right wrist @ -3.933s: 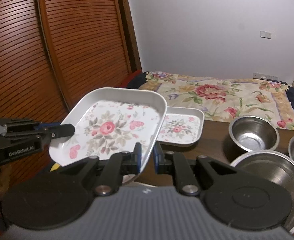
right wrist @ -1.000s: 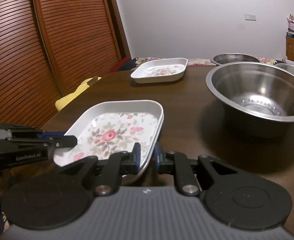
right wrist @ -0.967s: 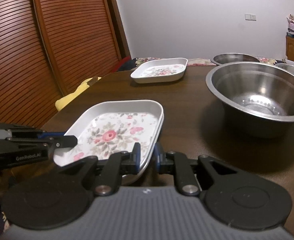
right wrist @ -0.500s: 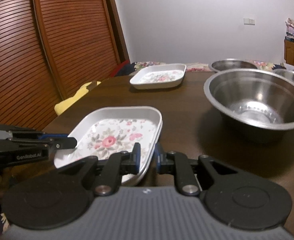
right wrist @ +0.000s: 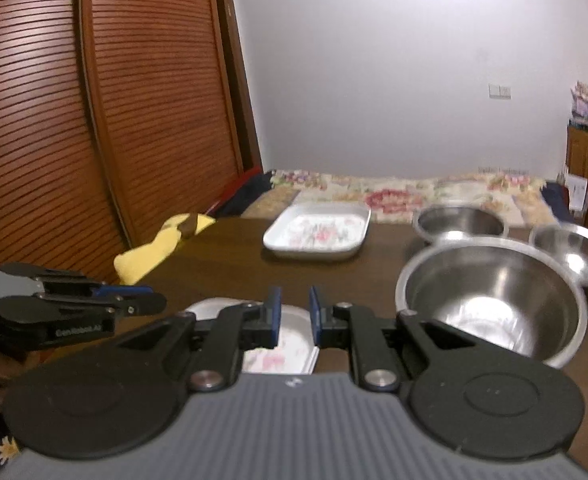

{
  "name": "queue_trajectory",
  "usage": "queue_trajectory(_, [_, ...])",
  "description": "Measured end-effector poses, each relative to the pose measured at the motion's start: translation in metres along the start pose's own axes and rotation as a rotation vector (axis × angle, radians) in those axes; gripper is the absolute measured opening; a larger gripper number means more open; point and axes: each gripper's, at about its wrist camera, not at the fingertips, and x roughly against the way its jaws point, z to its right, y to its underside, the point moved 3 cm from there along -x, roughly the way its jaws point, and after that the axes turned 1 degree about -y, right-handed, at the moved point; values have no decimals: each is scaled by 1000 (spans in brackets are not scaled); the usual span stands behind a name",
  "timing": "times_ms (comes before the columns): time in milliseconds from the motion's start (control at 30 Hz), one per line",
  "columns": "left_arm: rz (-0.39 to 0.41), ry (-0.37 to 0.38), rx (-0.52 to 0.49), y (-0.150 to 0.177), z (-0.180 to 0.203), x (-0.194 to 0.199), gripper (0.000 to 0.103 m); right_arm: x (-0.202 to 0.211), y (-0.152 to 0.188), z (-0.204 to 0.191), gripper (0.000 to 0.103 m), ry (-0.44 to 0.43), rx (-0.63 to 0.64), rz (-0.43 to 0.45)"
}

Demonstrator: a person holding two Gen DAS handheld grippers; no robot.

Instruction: Organize plates and bowls

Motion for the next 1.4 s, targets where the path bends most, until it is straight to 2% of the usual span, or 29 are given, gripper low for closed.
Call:
queue_trajectory(433, [34,-1,9,-61,-24,-39,16,-28,-68,13,18,4,34,27])
queue_trajectory(900, [-24,-13,24,-88,-51,-103,16,-81,-110,26,18,-25,49,-14])
queue_trajectory(1200, [-83,0,46,-91,-63,-150,23,-137,-108,51,18,8,58,-140])
queue_trajectory(1267, [-95,0,48,-91,-65,-158,26,-151,-106,59,22,13,40,-178])
queue_trajectory(1400, [-113,-1,53,-92,-72,-173,31,-175,-103,70,23,31,41,-245])
